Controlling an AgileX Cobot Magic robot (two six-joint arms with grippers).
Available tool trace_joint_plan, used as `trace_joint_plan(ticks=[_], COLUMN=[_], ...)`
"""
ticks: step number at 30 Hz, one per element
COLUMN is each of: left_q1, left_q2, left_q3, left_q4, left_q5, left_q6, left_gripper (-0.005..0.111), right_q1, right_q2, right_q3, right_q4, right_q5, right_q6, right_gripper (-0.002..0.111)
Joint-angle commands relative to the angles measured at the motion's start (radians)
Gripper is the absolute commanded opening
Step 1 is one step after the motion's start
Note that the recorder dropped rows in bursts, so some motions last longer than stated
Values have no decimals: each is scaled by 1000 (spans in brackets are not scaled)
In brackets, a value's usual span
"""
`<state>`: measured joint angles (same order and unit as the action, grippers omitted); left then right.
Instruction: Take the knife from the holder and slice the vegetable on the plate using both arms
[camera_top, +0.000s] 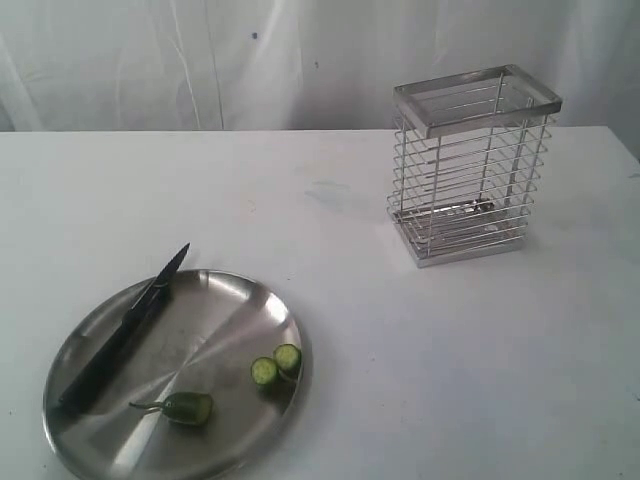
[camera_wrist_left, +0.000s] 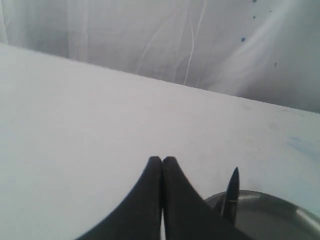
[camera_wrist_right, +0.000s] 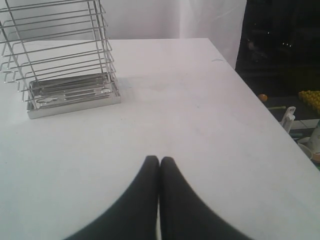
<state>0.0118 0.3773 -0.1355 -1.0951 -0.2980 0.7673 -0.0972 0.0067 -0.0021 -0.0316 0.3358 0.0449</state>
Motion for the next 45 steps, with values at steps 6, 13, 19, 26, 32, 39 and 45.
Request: trace_joint_plan(ticks=[6, 13, 19, 26, 32, 39, 45], left_q1=[-1, 6, 6, 9, 9, 9, 9], left_q2=[-133, -224, -377, -377, -377, -377, -377], left_q3=[18, 136, 136, 136, 136, 136, 136], left_q4=[1064, 1047, 1076, 1079, 1079, 1079, 1079], left_q5=[2, 377, 525, 582, 579, 579, 654], left_q6=[-634, -740, -754, -752, -750, -748, -674], left_gripper=[0, 0, 0, 0, 0, 0, 0], right_q1=[-3, -3, -3, -3, -3, -3, -3], right_q2=[-7, -7, -7, -7, -7, -7, -7], right_q3=[2, 2, 2, 2, 2, 2, 2], right_q4=[-3, -3, -3, -3, -3, -3, -3], right_q5=[-1, -1, -1, -1, -1, -1, -1], right_q6=[6, 6, 6, 6, 6, 6, 6], right_gripper=[0, 0, 0, 0, 0, 0, 0])
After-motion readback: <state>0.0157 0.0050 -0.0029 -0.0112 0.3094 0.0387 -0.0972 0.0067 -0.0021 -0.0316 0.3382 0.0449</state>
